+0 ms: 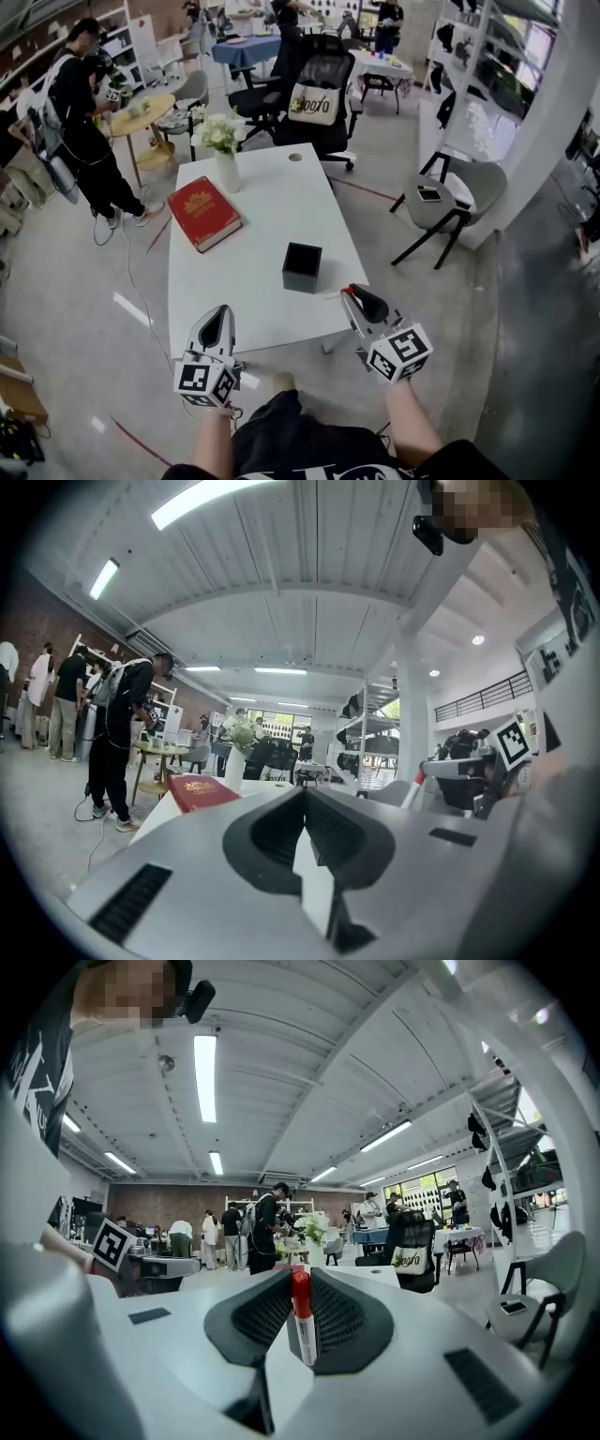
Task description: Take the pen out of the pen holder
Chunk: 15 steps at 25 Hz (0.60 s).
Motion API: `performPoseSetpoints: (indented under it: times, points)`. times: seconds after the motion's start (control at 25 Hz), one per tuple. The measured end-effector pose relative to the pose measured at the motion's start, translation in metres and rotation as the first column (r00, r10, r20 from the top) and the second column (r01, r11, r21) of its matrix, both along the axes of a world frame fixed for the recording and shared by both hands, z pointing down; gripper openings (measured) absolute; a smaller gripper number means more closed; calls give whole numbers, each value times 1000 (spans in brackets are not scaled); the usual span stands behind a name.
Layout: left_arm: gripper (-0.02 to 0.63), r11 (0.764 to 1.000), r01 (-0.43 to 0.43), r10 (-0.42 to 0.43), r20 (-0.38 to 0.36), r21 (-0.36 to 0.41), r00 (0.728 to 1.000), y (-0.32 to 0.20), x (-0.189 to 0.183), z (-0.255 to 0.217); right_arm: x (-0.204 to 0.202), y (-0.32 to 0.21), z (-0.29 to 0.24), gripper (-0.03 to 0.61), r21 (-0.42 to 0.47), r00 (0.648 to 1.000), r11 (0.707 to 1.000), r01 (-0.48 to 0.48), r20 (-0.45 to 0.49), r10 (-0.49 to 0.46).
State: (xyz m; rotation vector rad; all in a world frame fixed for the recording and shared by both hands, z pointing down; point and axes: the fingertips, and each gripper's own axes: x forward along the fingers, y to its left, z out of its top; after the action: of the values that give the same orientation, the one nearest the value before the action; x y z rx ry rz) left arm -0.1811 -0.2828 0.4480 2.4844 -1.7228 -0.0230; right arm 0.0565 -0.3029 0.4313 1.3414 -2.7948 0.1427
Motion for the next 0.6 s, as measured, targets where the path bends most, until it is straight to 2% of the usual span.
performPoseSetpoints:
  times: [0.6]
  points:
    - [5,1000,23,-23,-3,-6,1000,13,-3,2,2,13,21,69,-50,1000,999,4,-21,-5]
